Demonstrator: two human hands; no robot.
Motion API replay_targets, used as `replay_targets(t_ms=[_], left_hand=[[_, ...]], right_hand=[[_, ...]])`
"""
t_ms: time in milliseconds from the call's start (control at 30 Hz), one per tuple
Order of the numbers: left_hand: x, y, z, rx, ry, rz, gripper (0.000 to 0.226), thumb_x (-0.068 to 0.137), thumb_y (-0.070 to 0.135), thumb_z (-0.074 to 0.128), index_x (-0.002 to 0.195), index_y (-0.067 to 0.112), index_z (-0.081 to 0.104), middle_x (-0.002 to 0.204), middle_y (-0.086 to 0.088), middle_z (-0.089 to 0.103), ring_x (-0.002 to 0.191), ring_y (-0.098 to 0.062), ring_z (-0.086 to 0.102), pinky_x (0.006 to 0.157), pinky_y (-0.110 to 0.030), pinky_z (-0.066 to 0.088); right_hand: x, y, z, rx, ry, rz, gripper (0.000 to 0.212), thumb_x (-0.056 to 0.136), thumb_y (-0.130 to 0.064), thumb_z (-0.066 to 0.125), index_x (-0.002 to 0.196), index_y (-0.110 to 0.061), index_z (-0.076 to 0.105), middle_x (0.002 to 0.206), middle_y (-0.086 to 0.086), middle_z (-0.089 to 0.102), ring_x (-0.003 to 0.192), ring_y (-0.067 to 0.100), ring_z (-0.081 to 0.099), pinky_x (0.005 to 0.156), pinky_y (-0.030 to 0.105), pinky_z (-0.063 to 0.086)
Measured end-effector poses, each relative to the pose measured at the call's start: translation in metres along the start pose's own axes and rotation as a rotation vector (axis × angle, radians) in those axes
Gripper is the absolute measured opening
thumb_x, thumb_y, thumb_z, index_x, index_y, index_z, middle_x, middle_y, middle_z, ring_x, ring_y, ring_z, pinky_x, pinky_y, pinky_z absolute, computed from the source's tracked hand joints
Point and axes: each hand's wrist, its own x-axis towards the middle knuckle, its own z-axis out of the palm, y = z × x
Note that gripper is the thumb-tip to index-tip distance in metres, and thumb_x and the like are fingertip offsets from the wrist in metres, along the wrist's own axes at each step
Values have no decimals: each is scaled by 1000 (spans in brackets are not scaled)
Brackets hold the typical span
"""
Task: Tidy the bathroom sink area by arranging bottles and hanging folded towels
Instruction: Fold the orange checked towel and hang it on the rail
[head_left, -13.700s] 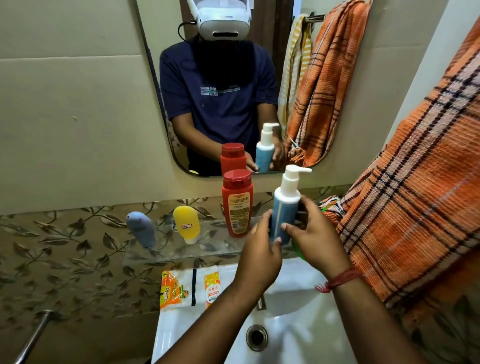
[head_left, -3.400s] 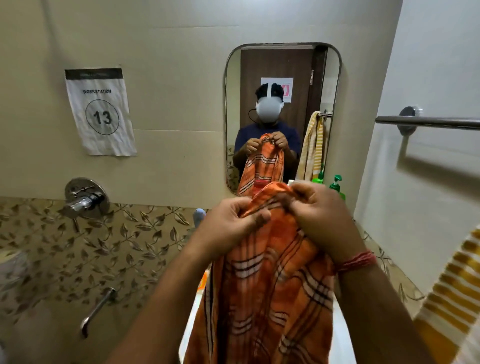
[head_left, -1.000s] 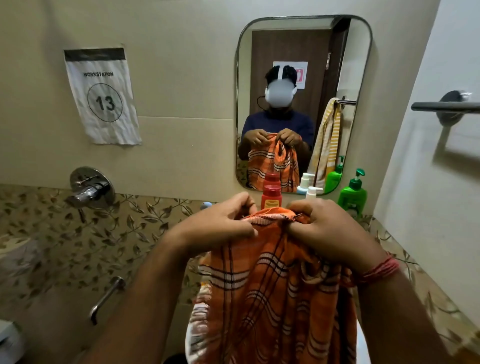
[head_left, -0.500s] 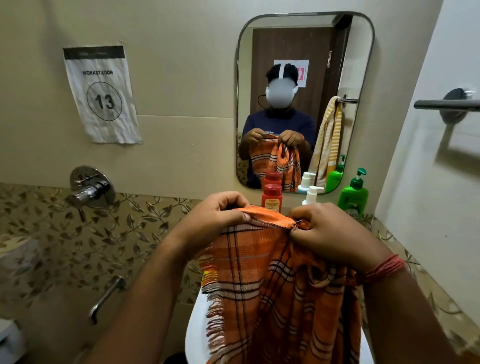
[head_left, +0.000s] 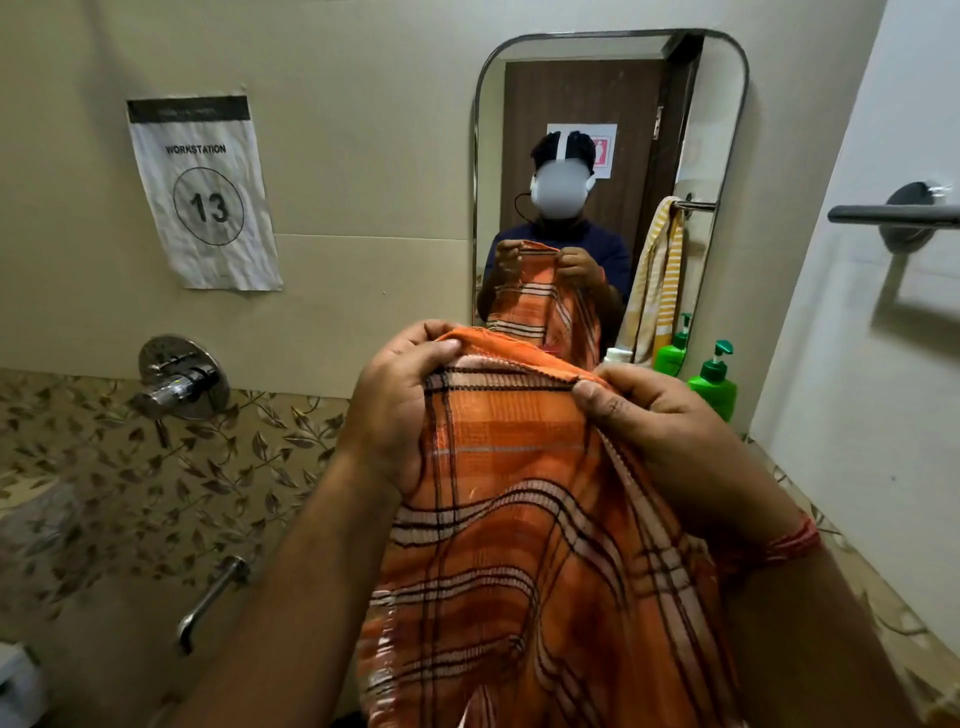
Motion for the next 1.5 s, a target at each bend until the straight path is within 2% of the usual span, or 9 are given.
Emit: replay_targets(t_ms=[167, 500, 700, 900, 1000, 1133, 1233, 1300, 1500], left_hand=[[-2, 0, 3, -61, 113, -3, 20, 97, 2, 47, 90, 10, 64, 68, -6, 65, 57, -17, 62, 52, -26, 54], [-8, 13, 9, 283, 4, 106, 12, 100, 12, 57, 98, 15, 69, 78, -3, 74, 70, -17, 72, 58, -29, 57], [-3, 21, 4, 286, 9, 114, 20, 100, 24, 59, 86, 21, 71, 75, -6, 70, 62, -19, 68, 59, -34, 56], [12, 26, -27, -10, 331, 123, 21, 98, 10, 58, 79, 15, 64, 61, 1, 66, 56, -13, 64, 57, -26, 56], [23, 24, -58, -38, 601, 166, 24, 95, 12, 62, 71, 17, 61, 59, 4, 63, 54, -12, 62, 65, -30, 54], [2, 0, -31, 375, 129, 151, 12, 92, 23, 69, 102, 31, 68, 84, 7, 66, 64, -4, 63, 54, -18, 49], [-14, -20, 6, 572, -400, 9, 37, 87, 38, 72, 122, 30, 64, 115, 7, 71, 107, -10, 68, 85, -26, 58], [-20, -28, 17, 627, -525, 24, 26, 92, 35, 67, 112, 19, 68, 105, -1, 73, 99, -17, 70, 88, -36, 58], [5, -15, -32, 461, 143, 166, 18, 95, 26, 60, 79, 26, 69, 71, 6, 66, 70, -16, 62, 65, -32, 49]], right_hand=[[-2, 14, 0, -309, -76, 90, 17, 96, -31, 55, 89, -21, 67, 82, -1, 69, 78, 15, 66, 74, 40, 55], [-6, 19, 10, -162, 451, -145, 24, 102, -19, 46, 85, -16, 62, 75, 5, 63, 68, 22, 59, 62, 41, 50], [-13, 25, 4, 120, 46, 13, 32, 85, -41, 58, 86, -9, 65, 79, 5, 70, 72, 23, 69, 60, 33, 59], [-32, 52, -29, 128, -6, 169, 30, 77, -44, 74, 71, -15, 69, 72, 10, 63, 66, 24, 60, 55, 27, 53], [-35, 62, -42, 114, 156, 199, 69, 48, -68, 83, 78, -8, 64, 74, 10, 63, 66, 21, 61, 54, 25, 52], [-20, 46, -25, -19, 219, 37, 41, 80, -55, 68, 76, -14, 66, 69, -3, 66, 67, 11, 63, 58, 17, 50], [1, 17, 8, -238, 114, -117, 30, 95, -35, 57, 82, -10, 66, 76, 3, 66, 72, 17, 63, 67, 29, 51], [8, 9, 20, -201, 86, -144, 34, 96, -34, 56, 85, -3, 64, 78, 11, 66, 72, 21, 63, 69, 35, 52], [-23, 42, -16, -30, -64, 163, 31, 82, -32, 70, 88, -2, 63, 78, 9, 67, 69, 22, 65, 62, 31, 55]])
